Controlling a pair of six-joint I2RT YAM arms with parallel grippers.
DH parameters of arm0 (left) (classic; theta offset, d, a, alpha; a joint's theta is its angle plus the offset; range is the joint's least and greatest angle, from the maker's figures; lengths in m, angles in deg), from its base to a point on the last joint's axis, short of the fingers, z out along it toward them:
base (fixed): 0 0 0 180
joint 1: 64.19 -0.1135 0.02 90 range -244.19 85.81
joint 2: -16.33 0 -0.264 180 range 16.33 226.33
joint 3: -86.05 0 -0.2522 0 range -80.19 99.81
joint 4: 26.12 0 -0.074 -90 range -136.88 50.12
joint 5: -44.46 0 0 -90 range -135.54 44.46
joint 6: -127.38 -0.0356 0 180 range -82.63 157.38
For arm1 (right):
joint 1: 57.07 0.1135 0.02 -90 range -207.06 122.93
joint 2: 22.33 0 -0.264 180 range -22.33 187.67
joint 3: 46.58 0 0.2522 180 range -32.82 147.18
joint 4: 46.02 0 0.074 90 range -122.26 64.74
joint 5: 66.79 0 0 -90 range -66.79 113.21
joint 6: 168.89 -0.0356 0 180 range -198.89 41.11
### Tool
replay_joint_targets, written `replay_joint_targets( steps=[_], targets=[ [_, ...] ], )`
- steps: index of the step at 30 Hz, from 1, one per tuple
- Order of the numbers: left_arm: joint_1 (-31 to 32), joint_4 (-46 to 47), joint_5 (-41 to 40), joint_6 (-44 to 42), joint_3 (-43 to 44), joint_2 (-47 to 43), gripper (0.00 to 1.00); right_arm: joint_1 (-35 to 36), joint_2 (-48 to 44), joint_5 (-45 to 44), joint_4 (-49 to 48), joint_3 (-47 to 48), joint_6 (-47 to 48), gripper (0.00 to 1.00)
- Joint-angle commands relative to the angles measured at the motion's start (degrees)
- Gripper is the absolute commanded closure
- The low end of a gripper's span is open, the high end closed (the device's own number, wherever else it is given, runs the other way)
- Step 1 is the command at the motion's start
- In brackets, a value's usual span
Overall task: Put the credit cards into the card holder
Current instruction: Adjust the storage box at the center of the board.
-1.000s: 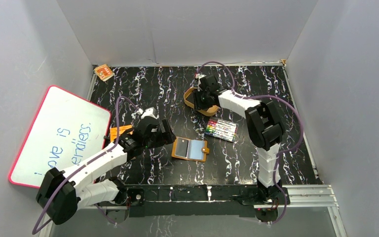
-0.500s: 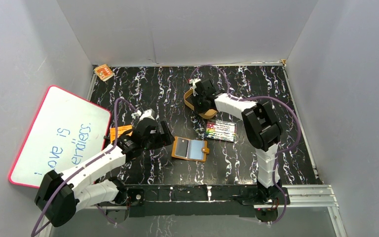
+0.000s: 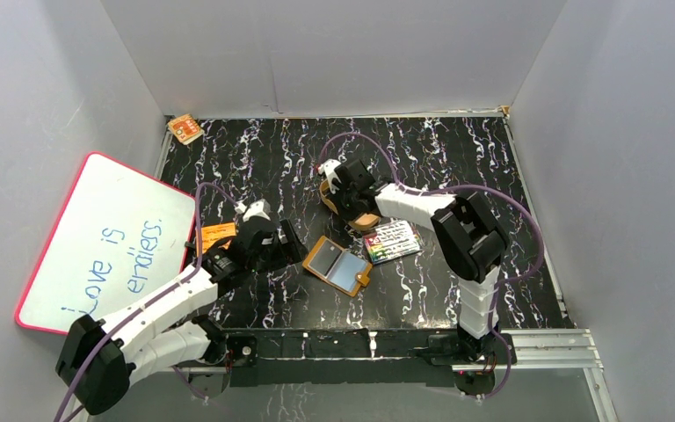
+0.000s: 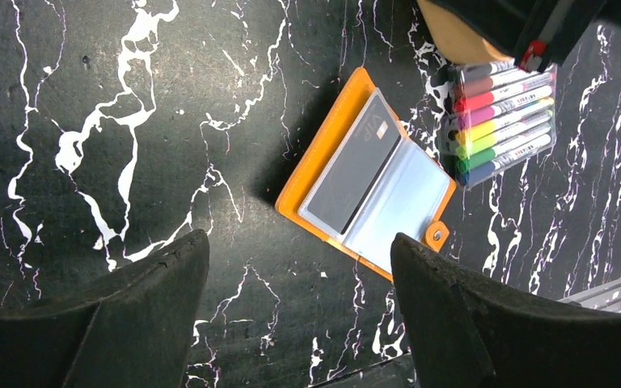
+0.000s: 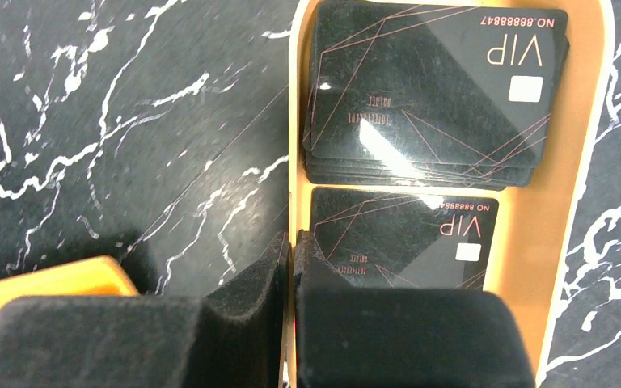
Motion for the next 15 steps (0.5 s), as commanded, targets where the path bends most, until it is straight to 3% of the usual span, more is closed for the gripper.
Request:
replay_joint_targets(
  steps=[1,8,13,15],
  targets=[
    [-0.2,-1.1,-0.5,0.8,-0.7,-2.0,0.2,2.0,-4.6,0.4,1.0,-3.3,3.1,0.97],
    [-0.2,-0.9,-0.4,1.0,-1.3,-2.0,0.2,2.8,-12.6,-2.2,0.1,-12.1,6.4,1.0],
    [-0.2,-0.7,0.0,0.6,-1.2,-1.4,0.2,2.9,-15.2,-4.7,0.9,-13.0,8.9,1.0],
    [-0.2,-0.5,0.3,0.4,-1.2,-1.0,0.2,2.8,-15.3,-5.8,1.5,-12.8,8.9,0.92]
  ],
)
